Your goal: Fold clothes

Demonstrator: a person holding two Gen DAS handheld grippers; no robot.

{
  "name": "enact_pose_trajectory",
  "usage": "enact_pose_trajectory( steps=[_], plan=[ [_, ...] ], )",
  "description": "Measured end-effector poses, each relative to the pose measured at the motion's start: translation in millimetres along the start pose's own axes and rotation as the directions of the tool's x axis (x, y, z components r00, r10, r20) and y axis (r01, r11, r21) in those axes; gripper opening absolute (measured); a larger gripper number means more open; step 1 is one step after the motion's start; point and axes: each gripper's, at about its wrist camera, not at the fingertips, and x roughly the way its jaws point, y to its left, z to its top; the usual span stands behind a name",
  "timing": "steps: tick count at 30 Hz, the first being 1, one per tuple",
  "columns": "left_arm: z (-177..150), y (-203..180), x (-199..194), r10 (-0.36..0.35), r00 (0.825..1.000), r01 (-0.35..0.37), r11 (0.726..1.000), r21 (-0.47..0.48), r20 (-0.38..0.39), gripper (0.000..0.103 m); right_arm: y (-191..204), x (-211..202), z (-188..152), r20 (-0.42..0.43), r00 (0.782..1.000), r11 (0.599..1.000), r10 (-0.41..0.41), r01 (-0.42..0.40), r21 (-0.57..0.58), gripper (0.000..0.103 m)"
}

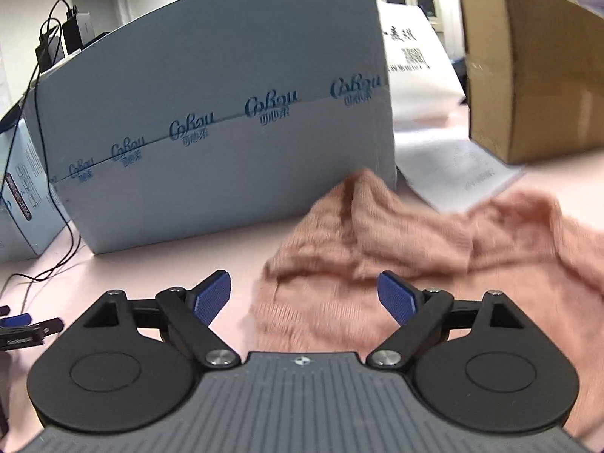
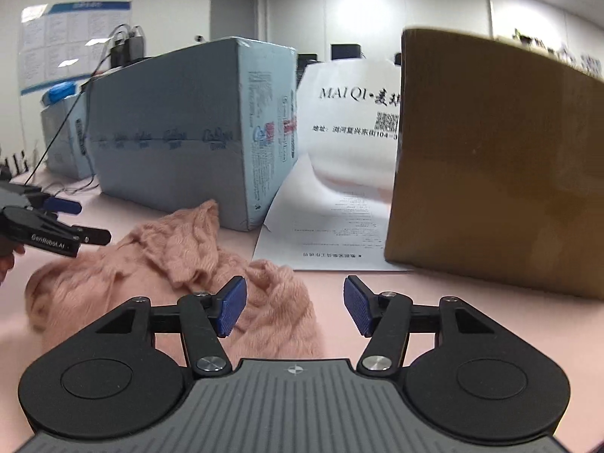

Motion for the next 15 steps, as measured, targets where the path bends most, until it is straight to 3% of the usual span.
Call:
enact_pose_trajectory(
  steps=[5, 8, 15],
  plan=[
    [-24, -16, 23, 0.036, 0.997, -0.032, 0.998, 0.056, -0.075, 0.085, 31, -19, -25, -0.118, 0.993, 0.996, 0.021, -0.031, -0.080, 0.055],
    [-31, -18, 23, 0.064, 0.997, -0.061, 0.996, 0.062, -0.051, 0.085, 53, -30, -36, -0.148, 0.989, 0.990, 0.031, -0.051, -0.131, 0.055],
    [-39, -2, 23, 0.020, 0.999, -0.022, 0.999, -0.040, -0.051, 0.086, 96, -57, -58, -0.225, 0.969, 0.960, 0.101, -0.155, -0.235, 0.057]
  ],
)
